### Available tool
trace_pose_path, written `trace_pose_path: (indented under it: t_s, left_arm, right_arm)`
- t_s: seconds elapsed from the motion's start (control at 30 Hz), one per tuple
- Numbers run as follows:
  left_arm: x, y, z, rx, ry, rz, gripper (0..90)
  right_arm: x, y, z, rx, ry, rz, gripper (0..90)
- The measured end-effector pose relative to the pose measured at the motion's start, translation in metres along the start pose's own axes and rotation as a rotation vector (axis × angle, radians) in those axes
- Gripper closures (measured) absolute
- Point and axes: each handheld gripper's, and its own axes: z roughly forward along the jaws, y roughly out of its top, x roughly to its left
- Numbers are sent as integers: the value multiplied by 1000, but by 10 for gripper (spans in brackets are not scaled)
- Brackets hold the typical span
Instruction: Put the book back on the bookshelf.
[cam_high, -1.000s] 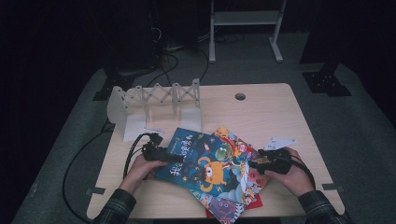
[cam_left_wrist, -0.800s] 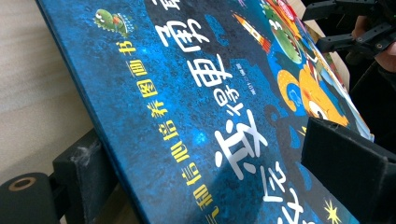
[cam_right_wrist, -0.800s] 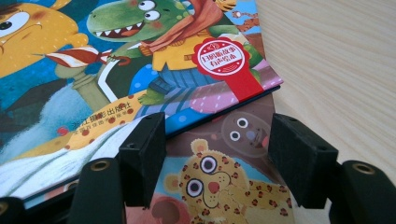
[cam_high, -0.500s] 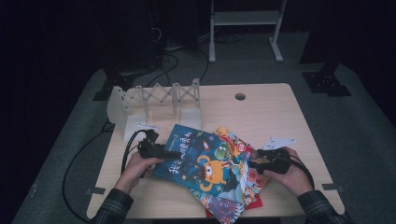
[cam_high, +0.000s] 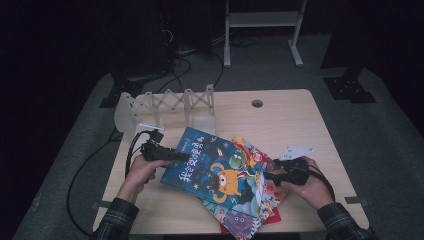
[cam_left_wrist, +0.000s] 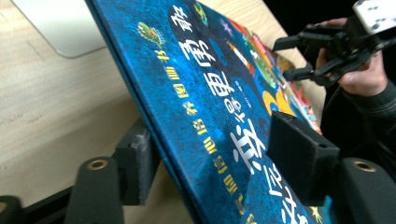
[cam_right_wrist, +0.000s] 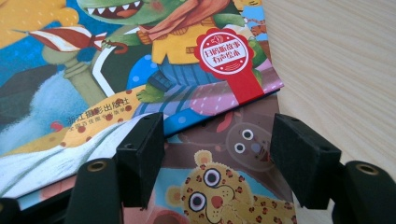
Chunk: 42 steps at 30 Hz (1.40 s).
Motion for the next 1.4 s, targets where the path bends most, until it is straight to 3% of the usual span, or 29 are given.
trace_pose_path:
  t_s: [0.13, 0.5, 0.8, 1.1, 1.4]
  left_arm:
    - [-3, 3, -4, -8, -4, 2, 421]
    - [-18, 14, -17, 31, -2, 23, 401]
    - [-31, 27, -28, 32, 1, 42, 389]
    - [-38, 39, -33, 34, -6, 7, 484]
    - [-45, 45, -32, 44, 40, 0, 539]
  right_arm:
    - [0, 0, 0, 2, -1, -10, 341]
    - [1, 3, 4, -2, 11, -18, 354]
    - [3, 9, 10, -3, 24, -27, 356]
    - [3, 10, 11, -4, 25, -33, 358]
    - [5, 11, 10, -2, 21, -40, 364]
